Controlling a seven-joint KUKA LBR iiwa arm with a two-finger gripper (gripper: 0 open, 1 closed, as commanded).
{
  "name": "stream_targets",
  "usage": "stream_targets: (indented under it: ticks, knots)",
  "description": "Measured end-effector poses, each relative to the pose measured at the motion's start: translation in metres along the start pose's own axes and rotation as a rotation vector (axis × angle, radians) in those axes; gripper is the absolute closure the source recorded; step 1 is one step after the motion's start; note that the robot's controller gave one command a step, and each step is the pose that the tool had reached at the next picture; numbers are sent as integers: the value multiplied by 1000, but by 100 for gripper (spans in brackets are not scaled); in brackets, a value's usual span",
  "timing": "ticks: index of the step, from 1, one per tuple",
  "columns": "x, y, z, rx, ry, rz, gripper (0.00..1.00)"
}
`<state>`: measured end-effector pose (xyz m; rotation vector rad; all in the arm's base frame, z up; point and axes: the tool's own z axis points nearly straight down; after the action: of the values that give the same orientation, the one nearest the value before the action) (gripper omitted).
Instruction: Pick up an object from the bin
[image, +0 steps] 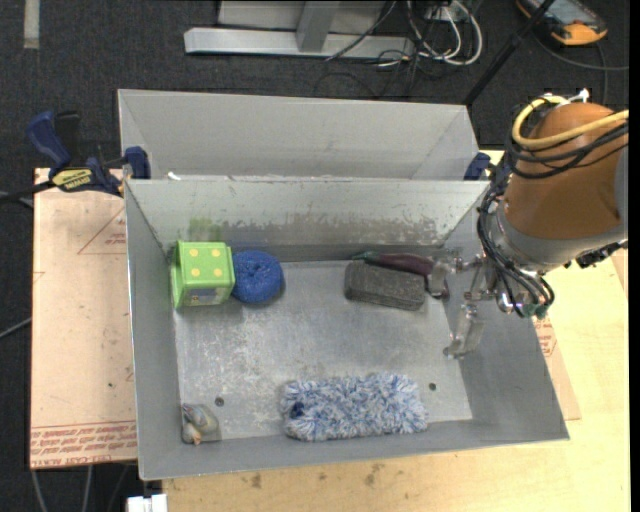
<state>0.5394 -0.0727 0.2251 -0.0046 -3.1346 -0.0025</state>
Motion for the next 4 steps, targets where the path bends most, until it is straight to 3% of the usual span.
stream_targets:
  ticks: [1, 2, 3, 4]
  knots:
    - [-1, 0, -5, 1, -8, -2, 0]
    - [6, 19, 31, 2, -15, 55, 0]
    - [18, 24, 92, -1, -12, 138, 0]
    - [36, 52, 127, 2, -6, 91, 0]
